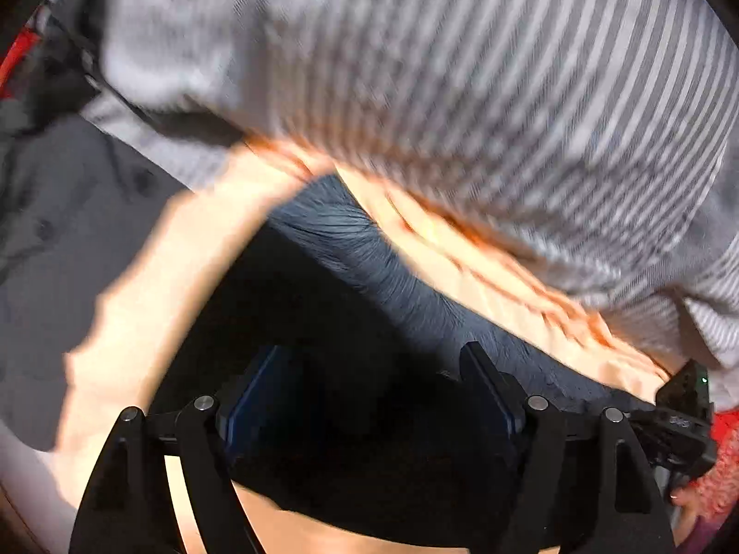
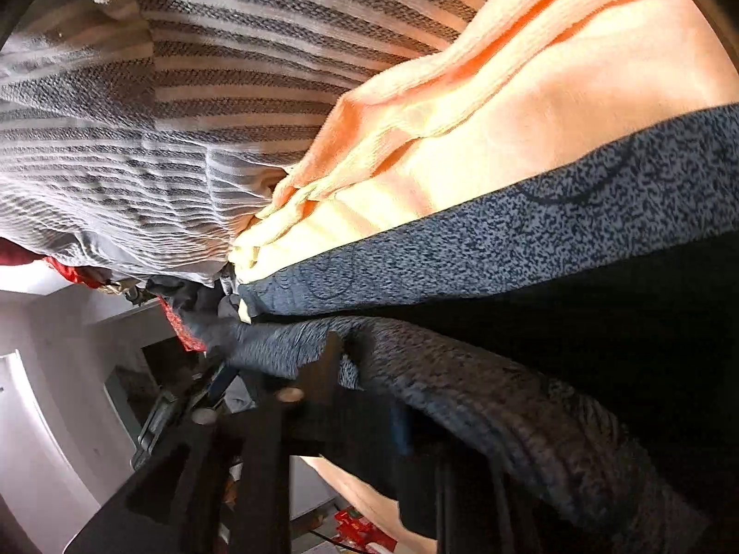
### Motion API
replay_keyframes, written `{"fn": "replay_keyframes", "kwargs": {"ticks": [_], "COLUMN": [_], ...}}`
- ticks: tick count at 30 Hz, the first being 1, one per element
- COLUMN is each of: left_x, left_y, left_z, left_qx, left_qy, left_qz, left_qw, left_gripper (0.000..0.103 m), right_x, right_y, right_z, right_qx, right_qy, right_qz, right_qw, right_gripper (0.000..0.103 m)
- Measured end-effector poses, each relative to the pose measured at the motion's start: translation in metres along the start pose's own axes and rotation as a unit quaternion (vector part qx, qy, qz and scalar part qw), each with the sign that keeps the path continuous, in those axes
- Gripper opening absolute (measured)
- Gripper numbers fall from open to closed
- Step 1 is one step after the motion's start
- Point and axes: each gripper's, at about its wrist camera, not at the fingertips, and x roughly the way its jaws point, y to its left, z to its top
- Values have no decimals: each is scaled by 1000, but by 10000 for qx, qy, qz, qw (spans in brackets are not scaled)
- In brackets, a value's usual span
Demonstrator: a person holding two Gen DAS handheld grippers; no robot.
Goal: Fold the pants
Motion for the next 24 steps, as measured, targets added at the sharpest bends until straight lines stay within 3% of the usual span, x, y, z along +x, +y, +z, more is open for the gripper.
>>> {"fn": "replay_keyframes", "kwargs": {"ticks": [1,3,7,11,13,14,15,16,17,20,24], "left_x": [-5,-8,8,45,60,63,63,62,59,44,18], "left_y": [0,-7,-48,-85,-91,-93,-94,-95,-97,-100,-108], "left_z": [-1,-8,-42,-80,-89,-92,-95,-98,-100,-111,-129], "left_qx": [81,322,1104,1550,1577,1620,1669,1749,1836,1968,2019], "left_qy": [22,97,378,635,701,605,553,600,675,748,820], "left_qz": [118,316,488,656,889,944,946,1031,1066,1099,873], "left_qw": [9999,9989,9920,9837,9810,9804,9799,9773,9749,9714,9721], "left_gripper": [79,79,79,79,79,86,88,88,88,88,88], "right_x": [-2,-12,-36,-45,-38,-35,-36,-39,-46,-77,-123], "right_y": [3,13,49,59,44,28,19,8,0,-3,12], "right_z": [1,-1,-25,-69,-82,-85,-84,-82,-80,-83,-118], "right_qx": [32,-12,-771,-1407,-1502,-1455,-1391,-1290,-1120,-778,-1078], "right_qy": [-13,-199,-377,-89,96,101,81,19,-68,-511,-1030], "right_qz": [52,145,30,-358,-906,-1399,-1583,-1612,-1443,-1010,-1012], "right_qw": [10000,9997,9963,9894,9844,9794,9775,9785,9832,9905,9836], "right_gripper": [51,67,67,67,67,67,63,52,51,53,59]}}
